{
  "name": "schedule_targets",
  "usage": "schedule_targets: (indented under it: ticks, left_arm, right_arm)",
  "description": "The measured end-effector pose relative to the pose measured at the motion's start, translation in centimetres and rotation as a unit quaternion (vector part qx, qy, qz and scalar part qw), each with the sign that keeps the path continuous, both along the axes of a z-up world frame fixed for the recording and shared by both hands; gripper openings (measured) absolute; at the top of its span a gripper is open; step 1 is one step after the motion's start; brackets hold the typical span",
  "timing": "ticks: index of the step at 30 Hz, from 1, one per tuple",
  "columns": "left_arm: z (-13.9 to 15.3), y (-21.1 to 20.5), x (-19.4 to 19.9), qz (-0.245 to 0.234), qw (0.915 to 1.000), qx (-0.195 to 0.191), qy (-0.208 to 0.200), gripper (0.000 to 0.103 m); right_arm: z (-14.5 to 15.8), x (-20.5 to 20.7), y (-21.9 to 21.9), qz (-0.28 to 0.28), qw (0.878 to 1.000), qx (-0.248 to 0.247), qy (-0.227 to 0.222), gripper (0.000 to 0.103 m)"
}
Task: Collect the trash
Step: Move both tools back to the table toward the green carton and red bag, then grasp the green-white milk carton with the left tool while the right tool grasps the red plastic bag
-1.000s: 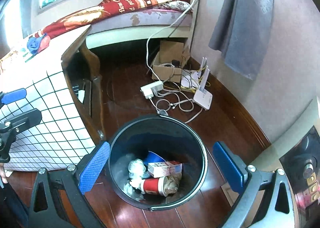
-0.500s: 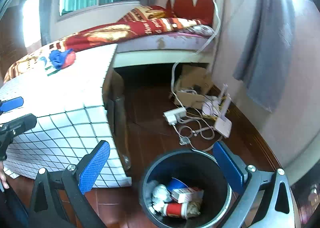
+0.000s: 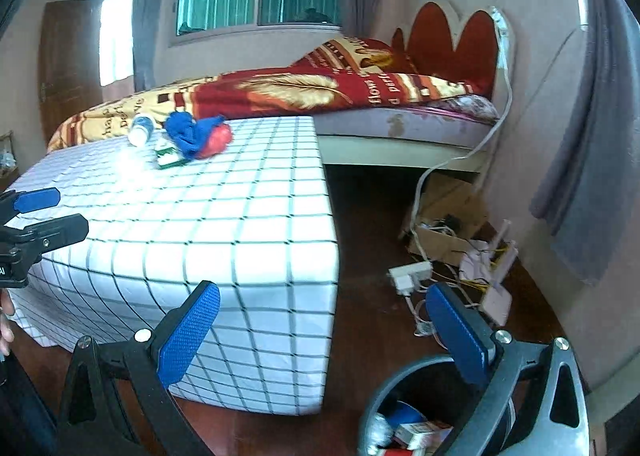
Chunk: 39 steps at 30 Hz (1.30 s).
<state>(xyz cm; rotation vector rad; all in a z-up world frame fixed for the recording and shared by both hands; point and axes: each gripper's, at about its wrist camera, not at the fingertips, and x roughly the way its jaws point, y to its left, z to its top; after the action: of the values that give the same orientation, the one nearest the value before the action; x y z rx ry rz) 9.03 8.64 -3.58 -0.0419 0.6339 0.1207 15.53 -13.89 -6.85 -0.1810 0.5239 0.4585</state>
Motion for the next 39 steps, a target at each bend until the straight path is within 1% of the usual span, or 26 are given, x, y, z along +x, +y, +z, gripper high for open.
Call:
schedule_targets:
  ticks: [1, 3, 5, 9, 12, 13, 14, 15, 16, 17, 19, 21, 23, 27, 30, 33, 36, 39]
  left_arm:
    - [0.4, 0.8, 0.0, 0.003, 1.0000, 0.000, -0.001, 0.103]
    - [0.9, 2.4, 0.1, 0.007, 1.0000, 0.002, -0.003, 0.103]
    - [1.6, 4.4, 0.2, 0.019, 0.9998, 0.005, -0.006, 0.103]
    - [2.4, 8.5, 0.4, 0.034, 0.9992, -0.014, -0.013, 0.101]
    - [2.5, 11.3, 1.0, 0.053, 0.9982, -0.022, -0.016, 0.088]
    - [2.4, 12.3, 1.3, 0.060, 0.9977, -0.029, -0.017, 0.081]
    - [2.3, 12.8, 1.5, 0.064, 0.9973, -0.034, -0.016, 0.078]
    - [2.1, 13.6, 1.9, 0.071, 0.9965, -0.040, -0.015, 0.078]
    - [1.9, 14.1, 2.2, 0.079, 0.9959, -0.042, -0.015, 0.078]
    - [1.6, 14.8, 2.7, 0.088, 0.9950, -0.045, -0.015, 0.078]
    - [1.2, 15.6, 3.5, 0.092, 0.9943, -0.052, -0.013, 0.078]
    - [0.9, 16.2, 4.4, 0.095, 0.9941, -0.051, -0.007, 0.078]
    - [0.7, 16.5, 5.2, 0.094, 0.9941, -0.054, -0.005, 0.078]
    - [0.3, 16.9, 6.7, 0.093, 0.9943, -0.052, -0.002, 0.078]
    - [-0.2, 17.2, 7.3, 0.093, 0.9937, -0.061, 0.001, 0.078]
    - [-0.7, 17.5, 8.0, 0.095, 0.9938, -0.057, 0.011, 0.078]
    - [-1.1, 18.2, 8.2, 0.100, 0.9931, -0.058, 0.018, 0.078]
    - [-1.7, 18.7, 8.3, 0.105, 0.9928, -0.051, 0.025, 0.078]
  right_arm:
    - [0.3, -0.2, 0.7, 0.008, 1.000, 0.001, -0.010, 0.103]
    - [1.0, 0.5, 2.3, 0.027, 1.000, -0.005, 0.008, 0.103]
    - [2.1, 0.8, 3.8, 0.035, 0.999, 0.004, 0.009, 0.103]
    - [4.5, 2.2, 7.6, 0.072, 0.997, 0.016, 0.001, 0.103]
    - [5.7, 3.6, 10.9, 0.096, 0.995, 0.018, -0.003, 0.102]
    - [6.0, 4.2, 12.2, 0.105, 0.994, 0.020, -0.003, 0.100]
    - [6.1, 4.7, 13.2, 0.111, 0.994, 0.019, -0.002, 0.093]
    - [6.1, 5.3, 14.2, 0.119, 0.993, 0.019, 0.003, 0.087]
    - [6.1, 6.1, 15.5, 0.131, 0.991, 0.020, 0.011, 0.078]
    - [6.0, 6.7, 16.6, 0.137, 0.990, 0.018, 0.015, 0.074]
    - [5.6, 8.0, 18.8, 0.147, 0.989, 0.008, 0.021, 0.073]
    - [5.0, 9.4, 20.4, 0.153, 0.988, -0.003, 0.030, 0.069]
    - [4.4, 10.7, 21.4, 0.156, 0.987, -0.009, 0.042, 0.060]
    - [3.3, 13.3, 22.9, 0.142, 0.988, -0.014, 0.060, 0.058]
    - [2.7, 14.5, 24.1, 0.163, 0.983, 0.000, 0.079, 0.056]
    - [1.8, 15.3, 26.1, 0.160, 0.983, -0.036, 0.079, 0.055]
    - [-0.2, 16.7, 27.9, 0.144, 0.980, -0.066, 0.117, 0.055]
    - [-1.2, 18.1, 30.0, 0.123, 0.980, -0.083, 0.133, 0.055]
